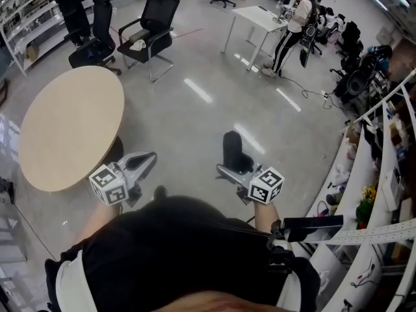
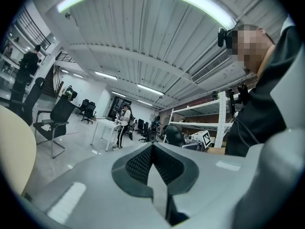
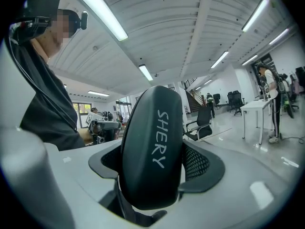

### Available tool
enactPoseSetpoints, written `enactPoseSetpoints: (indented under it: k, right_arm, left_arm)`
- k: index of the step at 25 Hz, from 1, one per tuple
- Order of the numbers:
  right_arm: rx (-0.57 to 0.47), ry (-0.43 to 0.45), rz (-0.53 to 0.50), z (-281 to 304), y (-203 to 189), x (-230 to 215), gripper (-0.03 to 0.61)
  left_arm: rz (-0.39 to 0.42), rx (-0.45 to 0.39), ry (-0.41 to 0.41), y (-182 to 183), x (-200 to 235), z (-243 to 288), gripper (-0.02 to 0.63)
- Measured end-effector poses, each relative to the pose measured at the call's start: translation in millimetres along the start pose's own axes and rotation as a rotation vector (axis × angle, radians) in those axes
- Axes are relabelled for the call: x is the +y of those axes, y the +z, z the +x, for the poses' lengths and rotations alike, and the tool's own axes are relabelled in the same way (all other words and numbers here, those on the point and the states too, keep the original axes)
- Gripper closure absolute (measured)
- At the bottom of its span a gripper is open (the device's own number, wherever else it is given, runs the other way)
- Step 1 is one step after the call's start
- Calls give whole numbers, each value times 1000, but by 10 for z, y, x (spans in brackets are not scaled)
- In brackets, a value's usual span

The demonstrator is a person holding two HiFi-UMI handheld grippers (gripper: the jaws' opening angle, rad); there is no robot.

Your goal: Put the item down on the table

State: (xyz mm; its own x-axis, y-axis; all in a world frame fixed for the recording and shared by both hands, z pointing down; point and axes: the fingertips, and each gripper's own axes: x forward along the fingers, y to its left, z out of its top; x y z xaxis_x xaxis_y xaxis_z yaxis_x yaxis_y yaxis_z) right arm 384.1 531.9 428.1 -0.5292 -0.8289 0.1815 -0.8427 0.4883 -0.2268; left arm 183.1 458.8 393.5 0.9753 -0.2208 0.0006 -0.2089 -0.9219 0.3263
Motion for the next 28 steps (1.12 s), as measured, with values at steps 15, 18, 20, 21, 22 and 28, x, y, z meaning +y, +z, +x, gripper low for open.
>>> enactPoseSetpoints:
  k: [15, 18, 20, 21, 22, 28]
  right_arm:
    - [-31, -117, -97, 1542, 1144, -1547, 212]
    - [-11, -103, -91, 1850, 1209, -1785, 212]
    - [-5, -103, -73, 1968, 1219, -1982, 212]
    - [-7, -106, -60, 2005, 1228, -2096, 212]
    - [-11, -109, -48, 2043, 1239, -2212, 212]
    - [8, -20, -24, 2443, 1310, -2937, 212]
  left_arm:
    - [9, -8, -138, 913, 2224, 1349, 620]
    - [17, -5, -136, 1072, 2561, 1545, 620]
    - [9, -8, -119, 1144, 2758, 1633, 620]
    - [4, -7, -109, 1166, 2851, 1682, 620]
    - [-2, -6, -99, 1177, 2946, 1733, 620]
    - [-11, -25, 8, 1200, 3503, 2118, 620]
